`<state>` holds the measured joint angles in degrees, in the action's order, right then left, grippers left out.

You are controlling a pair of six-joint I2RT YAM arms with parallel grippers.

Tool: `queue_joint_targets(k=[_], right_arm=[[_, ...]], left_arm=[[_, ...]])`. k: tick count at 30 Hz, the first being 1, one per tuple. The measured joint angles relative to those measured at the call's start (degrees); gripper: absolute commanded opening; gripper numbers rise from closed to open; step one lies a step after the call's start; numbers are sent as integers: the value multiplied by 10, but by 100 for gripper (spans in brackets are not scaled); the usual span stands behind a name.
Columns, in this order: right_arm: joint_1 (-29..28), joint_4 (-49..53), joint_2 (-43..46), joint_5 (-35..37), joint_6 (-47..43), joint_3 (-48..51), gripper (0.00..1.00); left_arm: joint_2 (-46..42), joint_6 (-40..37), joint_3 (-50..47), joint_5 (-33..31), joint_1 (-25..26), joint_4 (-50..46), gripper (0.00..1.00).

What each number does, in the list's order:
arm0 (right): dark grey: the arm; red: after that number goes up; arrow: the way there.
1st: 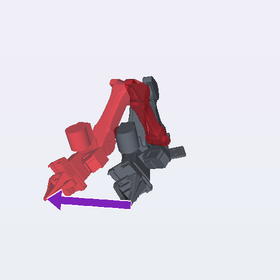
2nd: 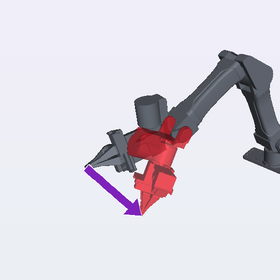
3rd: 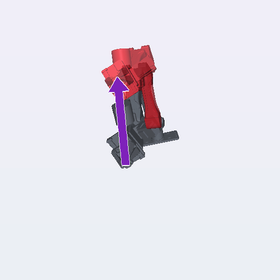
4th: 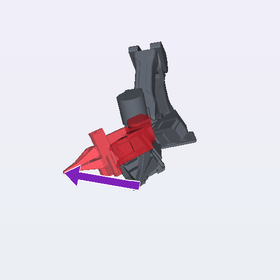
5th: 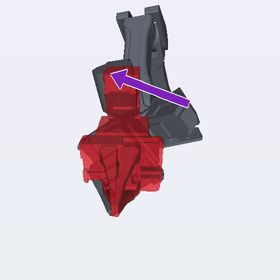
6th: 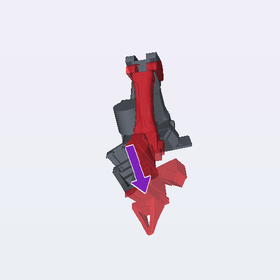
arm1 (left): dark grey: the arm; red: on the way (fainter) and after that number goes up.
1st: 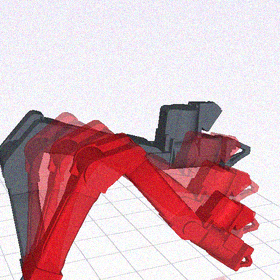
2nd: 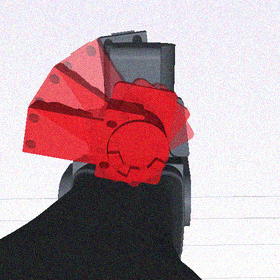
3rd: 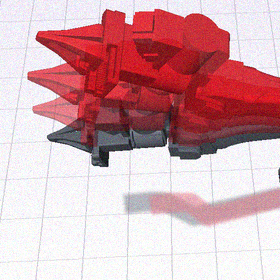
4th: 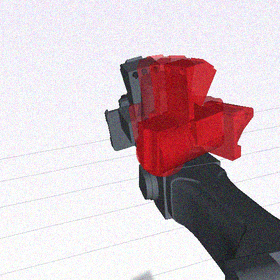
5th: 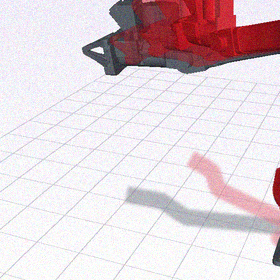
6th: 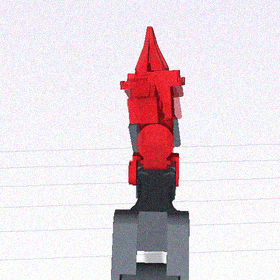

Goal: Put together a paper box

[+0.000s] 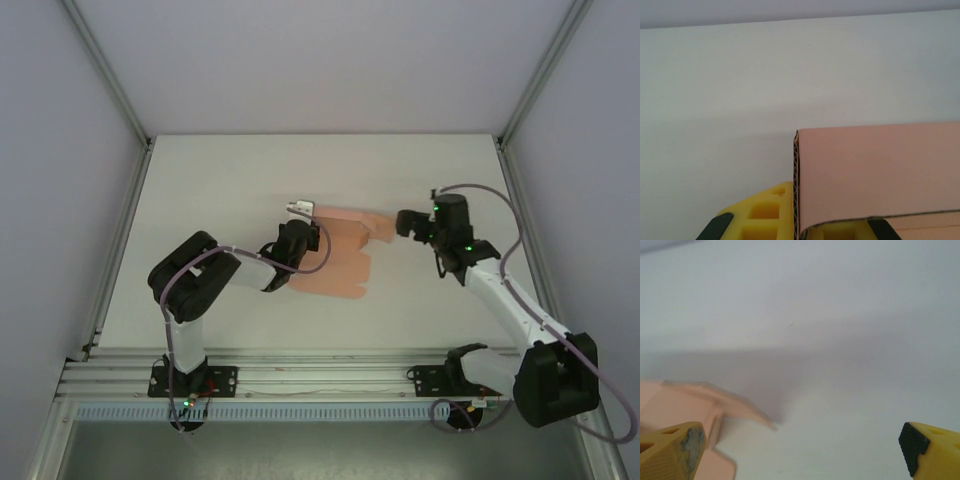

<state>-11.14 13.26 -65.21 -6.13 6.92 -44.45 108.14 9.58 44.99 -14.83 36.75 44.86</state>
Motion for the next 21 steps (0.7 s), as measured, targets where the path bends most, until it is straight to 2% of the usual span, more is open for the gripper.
queue_joint_targets(k=[4, 11, 14, 21], right_arm=[[58, 24, -94, -17, 29, -49, 91], [60, 55, -288, -113, 49, -146, 81], [56, 63, -321, -162, 43, -157, 81], [20, 46, -322, -279, 7, -141, 80]], left_arm=[[0, 0, 0, 5, 0, 0, 0], [0, 0, 0, 7, 0, 0, 0], [0, 2, 0, 7, 0, 0, 0], [0, 10, 0, 8, -1, 0, 0]])
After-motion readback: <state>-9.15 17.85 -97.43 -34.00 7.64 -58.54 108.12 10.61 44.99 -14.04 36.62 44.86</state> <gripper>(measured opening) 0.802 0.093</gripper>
